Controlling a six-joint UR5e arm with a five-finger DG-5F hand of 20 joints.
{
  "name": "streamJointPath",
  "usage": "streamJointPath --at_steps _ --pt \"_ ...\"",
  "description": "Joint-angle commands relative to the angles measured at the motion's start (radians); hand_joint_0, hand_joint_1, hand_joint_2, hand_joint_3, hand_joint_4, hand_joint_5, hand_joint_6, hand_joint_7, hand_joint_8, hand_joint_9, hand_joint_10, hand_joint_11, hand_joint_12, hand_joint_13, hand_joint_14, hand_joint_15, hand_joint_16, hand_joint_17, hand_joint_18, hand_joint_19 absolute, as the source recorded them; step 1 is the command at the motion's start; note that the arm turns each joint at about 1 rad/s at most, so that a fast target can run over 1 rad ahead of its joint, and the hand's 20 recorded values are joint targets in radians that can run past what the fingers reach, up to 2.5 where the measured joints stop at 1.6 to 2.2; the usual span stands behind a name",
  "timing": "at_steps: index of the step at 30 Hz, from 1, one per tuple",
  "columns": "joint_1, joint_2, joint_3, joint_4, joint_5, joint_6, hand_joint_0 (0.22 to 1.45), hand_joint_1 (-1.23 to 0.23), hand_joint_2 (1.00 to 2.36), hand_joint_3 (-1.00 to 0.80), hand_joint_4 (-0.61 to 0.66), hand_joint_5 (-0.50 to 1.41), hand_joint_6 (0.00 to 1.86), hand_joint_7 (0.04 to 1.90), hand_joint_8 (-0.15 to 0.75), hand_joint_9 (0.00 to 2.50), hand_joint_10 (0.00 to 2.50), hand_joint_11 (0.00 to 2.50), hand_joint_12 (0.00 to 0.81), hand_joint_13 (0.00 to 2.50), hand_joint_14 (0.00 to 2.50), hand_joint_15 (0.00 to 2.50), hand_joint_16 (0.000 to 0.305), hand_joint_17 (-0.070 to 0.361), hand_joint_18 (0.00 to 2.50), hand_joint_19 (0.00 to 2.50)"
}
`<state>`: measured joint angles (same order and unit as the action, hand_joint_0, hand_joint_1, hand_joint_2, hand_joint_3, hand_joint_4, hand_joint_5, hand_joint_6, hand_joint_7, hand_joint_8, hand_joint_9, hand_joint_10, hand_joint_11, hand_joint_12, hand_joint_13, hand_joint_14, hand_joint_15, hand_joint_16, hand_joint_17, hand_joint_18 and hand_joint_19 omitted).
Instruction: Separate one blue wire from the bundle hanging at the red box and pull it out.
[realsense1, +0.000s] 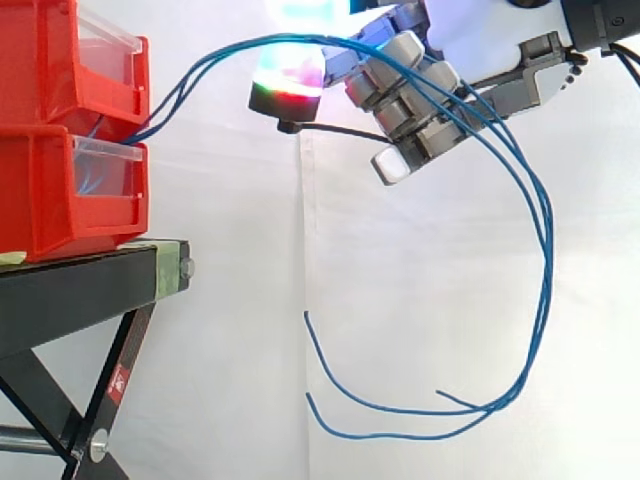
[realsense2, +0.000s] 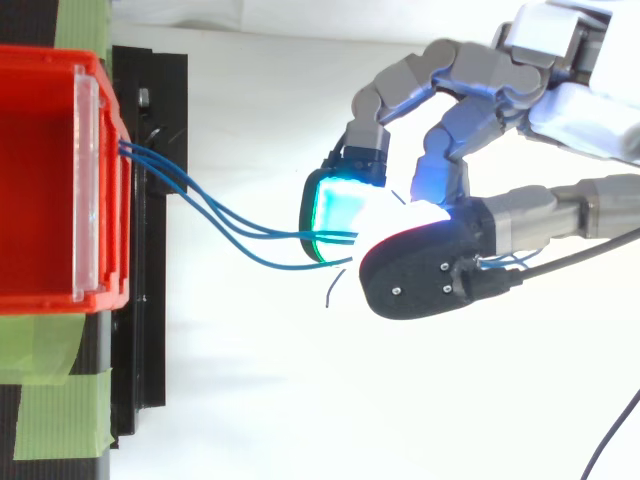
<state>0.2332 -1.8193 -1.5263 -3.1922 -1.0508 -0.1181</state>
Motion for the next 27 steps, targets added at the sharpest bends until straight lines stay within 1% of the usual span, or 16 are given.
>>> streamJointPath --at_steps 1,5,11,19,22,27 --pt "0.000 0.000 0.000 0.002 0.000 0.000 0.63 -0.82 1.02 -0.25 0.07 -0.17 0.91 0.98 0.294 0.93 0.82 1.51 0.406 0.84 1.11 1.42 0.049 0.109 0.86 0.85" --pt "0.000 0.000 0.000 0.002 0.000 0.000 0.63 -0.84 1.02 -0.22 0.05 -0.18 0.93 0.95 0.299 0.90 0.81 1.53 0.407 0.83 1.09 1.45 0.049 0.110 0.86 0.85" --pt "0.000 0.000 0.000 0.002 0.000 0.000 0.63 -0.87 1.02 -0.19 0.07 -0.19 0.94 0.93 0.304 0.87 0.81 1.53 0.410 0.80 1.09 1.47 0.050 0.111 0.84 0.84" --pt "0.000 0.000 0.000 0.002 0.000 0.000 0.63 -0.90 1.02 -0.13 0.12 -0.20 0.95 0.91 0.304 0.83 0.78 1.55 0.407 0.75 1.09 1.48 0.051 0.114 0.81 0.84" --pt "0.000 0.000 0.000 0.003 0.000 0.000 0.63 -0.90 1.02 -0.12 0.13 -0.21 0.94 0.91 0.304 0.81 0.78 1.55 0.413 0.74 1.09 1.51 0.051 0.115 0.80 0.84" --pt "0.000 0.000 0.000 0.002 0.000 0.000 0.62 -0.89 1.02 -0.13 0.14 -0.21 0.95 0.88 0.316 0.81 0.80 1.52 0.413 0.73 1.12 1.48 0.052 0.117 0.80 0.83"
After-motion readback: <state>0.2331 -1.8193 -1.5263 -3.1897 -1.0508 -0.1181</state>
